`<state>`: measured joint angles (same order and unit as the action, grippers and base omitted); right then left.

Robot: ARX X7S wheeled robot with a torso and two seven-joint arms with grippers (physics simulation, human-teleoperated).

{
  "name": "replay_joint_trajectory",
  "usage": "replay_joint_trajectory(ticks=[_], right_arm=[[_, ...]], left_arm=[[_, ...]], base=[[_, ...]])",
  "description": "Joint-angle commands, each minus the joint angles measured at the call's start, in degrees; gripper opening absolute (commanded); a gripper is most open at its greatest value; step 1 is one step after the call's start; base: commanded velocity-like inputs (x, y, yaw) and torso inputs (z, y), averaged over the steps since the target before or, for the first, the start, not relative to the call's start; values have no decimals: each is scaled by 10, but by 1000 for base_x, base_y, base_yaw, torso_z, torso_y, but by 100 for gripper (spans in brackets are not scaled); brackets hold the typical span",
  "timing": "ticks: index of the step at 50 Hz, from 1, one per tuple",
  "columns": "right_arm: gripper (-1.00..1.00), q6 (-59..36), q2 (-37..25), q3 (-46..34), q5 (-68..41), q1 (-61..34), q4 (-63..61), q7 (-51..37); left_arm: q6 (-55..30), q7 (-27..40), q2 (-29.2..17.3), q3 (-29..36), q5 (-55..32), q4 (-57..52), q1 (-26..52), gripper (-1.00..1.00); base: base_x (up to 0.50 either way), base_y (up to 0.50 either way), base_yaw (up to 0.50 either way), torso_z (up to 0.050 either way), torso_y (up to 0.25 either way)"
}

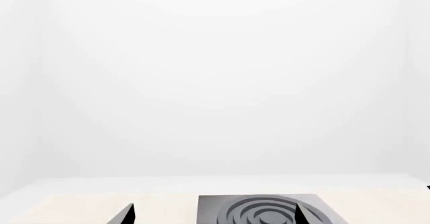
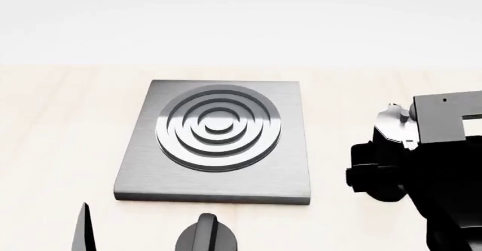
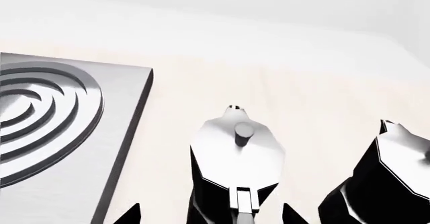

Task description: Put both moka pots on the stove.

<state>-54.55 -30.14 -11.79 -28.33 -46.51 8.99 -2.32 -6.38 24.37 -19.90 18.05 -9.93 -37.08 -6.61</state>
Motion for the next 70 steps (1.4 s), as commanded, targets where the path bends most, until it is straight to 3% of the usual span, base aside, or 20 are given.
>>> replay_joint_trajectory(ticks=[1, 37, 38, 53, 70], right_arm=[[100, 37, 10, -19, 19, -14, 88, 21], [100, 120, 30, -34, 44, -3, 201, 40], [-100, 119, 30, -30, 41, -4, 201, 37], [-100, 117, 28, -28, 37, 1, 171, 31], [-100, 81, 21, -11, 10, 14, -25, -10]], left_arm=[[2, 2, -1, 1, -2, 2, 1, 100], [8, 6, -5, 10, -1, 13, 4, 100], [8, 6, -5, 11, 0, 13, 4, 100], [11, 9, -6, 13, -1, 12, 4, 100], [-3, 19, 6, 5, -31, 24, 12, 100]], base=[[0, 0, 0, 0, 0], [0, 0, 0, 0, 0], [0, 0, 0, 0, 0], [1, 0, 0, 0, 0], [0, 0, 0, 0, 0]])
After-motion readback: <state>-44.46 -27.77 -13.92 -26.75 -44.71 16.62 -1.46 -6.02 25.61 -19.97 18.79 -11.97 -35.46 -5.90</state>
